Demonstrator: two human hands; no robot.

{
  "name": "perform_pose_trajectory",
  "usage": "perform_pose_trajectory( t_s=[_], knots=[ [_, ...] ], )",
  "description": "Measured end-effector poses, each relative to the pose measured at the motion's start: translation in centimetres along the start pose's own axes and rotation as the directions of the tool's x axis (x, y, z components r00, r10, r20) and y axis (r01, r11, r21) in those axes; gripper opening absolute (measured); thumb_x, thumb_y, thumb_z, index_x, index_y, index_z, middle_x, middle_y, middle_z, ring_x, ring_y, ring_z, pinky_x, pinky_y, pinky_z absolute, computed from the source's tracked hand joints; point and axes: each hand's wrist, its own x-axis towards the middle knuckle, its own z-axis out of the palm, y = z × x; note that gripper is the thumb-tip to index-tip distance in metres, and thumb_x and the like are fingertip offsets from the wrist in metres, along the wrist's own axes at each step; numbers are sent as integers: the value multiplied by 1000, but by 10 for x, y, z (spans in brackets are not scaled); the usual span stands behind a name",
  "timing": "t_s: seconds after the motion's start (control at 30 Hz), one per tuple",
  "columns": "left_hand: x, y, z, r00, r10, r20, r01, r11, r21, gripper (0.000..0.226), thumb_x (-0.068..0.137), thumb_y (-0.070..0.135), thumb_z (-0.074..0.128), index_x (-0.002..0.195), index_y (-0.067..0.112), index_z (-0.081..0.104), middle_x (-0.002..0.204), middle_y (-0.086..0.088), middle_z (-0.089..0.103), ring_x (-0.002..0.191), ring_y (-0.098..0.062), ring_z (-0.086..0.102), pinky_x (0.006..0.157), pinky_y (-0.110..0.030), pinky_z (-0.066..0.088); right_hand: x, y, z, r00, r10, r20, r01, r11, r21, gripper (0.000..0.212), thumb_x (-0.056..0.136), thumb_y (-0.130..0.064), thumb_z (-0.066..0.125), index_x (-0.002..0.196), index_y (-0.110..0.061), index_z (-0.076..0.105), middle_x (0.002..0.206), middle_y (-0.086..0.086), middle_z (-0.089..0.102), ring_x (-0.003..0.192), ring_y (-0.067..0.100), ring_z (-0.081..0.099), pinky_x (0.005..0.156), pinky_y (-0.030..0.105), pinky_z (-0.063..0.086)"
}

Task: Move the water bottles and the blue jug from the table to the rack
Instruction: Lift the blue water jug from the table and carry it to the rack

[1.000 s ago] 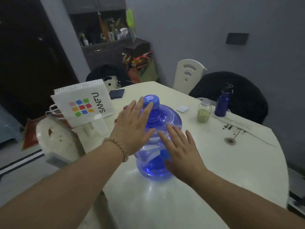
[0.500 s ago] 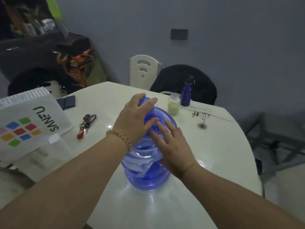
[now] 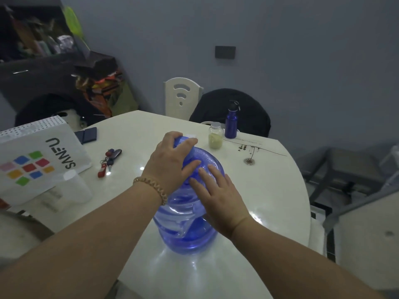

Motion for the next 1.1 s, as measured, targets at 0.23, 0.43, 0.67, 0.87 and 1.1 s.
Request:
perform_pose_trajectory(
  t_s=[0.23,0.43,0.67,0.87,1.1],
  knots=[
    [-44,79,0,997,-17,-69,18,1000,9,43,83,25,70,123,15,57,124,-20,47,97,-34,56,80,-35,47,-72,26,-27,996,-84,-44,87,993,80,93,50,-15,87,129,-13,39,134,24,49,125,48,42,84,59,47],
    [-71,137,4,996,-35,-86,36,999,10,42,85,26,68,124,17,54,125,-20,47,96,-35,55,79,-39,50,-129,42,-50,991,-97,-93,108,986,126,82,62,-14,82,131,-14,38,136,23,47,129,46,38,90,60,44],
    [-89,179,6,992,-56,-110,61,998,34,42,83,24,71,121,15,56,121,-21,49,92,-35,56,74,-38,51,-167,58,-63,980,-159,-120,176,973,148,77,67,-21,82,132,-14,40,136,21,48,131,42,37,94,56,43],
    [-97,197,4,989,-89,-118,97,993,63,44,83,25,70,123,15,55,124,-21,49,95,-36,57,77,-40,51,-180,64,-69,981,-171,-95,185,968,168,82,67,-23,83,136,-17,37,143,17,41,136,38,30,95,57,42],
    [-93,182,-13,1000,-23,0,23,999,42,51,86,35,65,134,21,50,131,-15,47,107,-28,55,84,-29,44,-182,65,-64,969,-153,-194,205,938,280,90,62,-17,88,136,-21,37,146,11,37,138,33,28,98,57,41]
  ],
)
